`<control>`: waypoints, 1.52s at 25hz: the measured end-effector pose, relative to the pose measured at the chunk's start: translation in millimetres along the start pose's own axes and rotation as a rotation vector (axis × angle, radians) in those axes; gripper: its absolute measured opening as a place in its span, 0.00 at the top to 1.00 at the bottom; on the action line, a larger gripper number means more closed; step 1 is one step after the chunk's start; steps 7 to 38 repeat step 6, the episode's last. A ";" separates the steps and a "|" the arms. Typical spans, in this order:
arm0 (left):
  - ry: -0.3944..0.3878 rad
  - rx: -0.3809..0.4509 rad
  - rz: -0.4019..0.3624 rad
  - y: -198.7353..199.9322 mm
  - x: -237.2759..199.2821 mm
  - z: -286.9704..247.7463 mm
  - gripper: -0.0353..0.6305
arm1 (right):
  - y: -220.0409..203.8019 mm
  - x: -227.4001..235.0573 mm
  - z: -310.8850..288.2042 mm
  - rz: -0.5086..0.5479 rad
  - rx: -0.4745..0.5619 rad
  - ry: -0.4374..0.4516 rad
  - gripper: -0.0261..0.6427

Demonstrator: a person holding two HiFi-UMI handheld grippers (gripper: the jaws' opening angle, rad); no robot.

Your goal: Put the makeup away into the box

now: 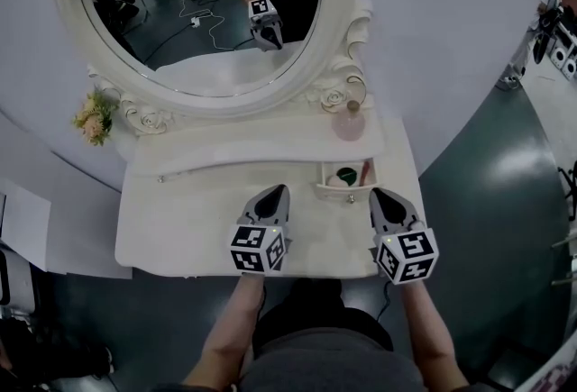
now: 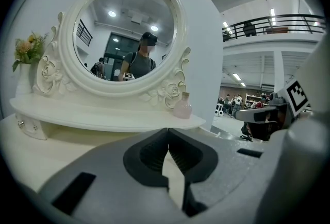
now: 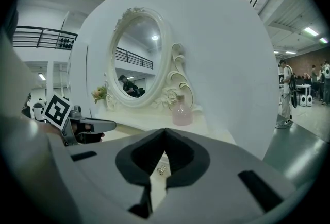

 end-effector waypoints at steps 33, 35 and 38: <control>-0.010 0.001 -0.004 0.8 0.9 -7.9 0.94 | -1.6 0.7 -5.5 0.002 -0.003 0.010 0.96; -0.010 0.001 -0.004 0.8 0.9 -7.9 0.94 | -1.6 0.7 -5.5 0.002 -0.003 0.010 0.96; -0.010 0.001 -0.004 0.8 0.9 -7.9 0.94 | -1.6 0.7 -5.5 0.002 -0.003 0.010 0.96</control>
Point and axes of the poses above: the fingertips, and each gripper's own axes: z backward along the fingers, x to its right, y out of its top, the point moved 9 cm from there along z, backward along the fingers, and after that the axes turned 1 degree about -z, right-handed, at the moved point
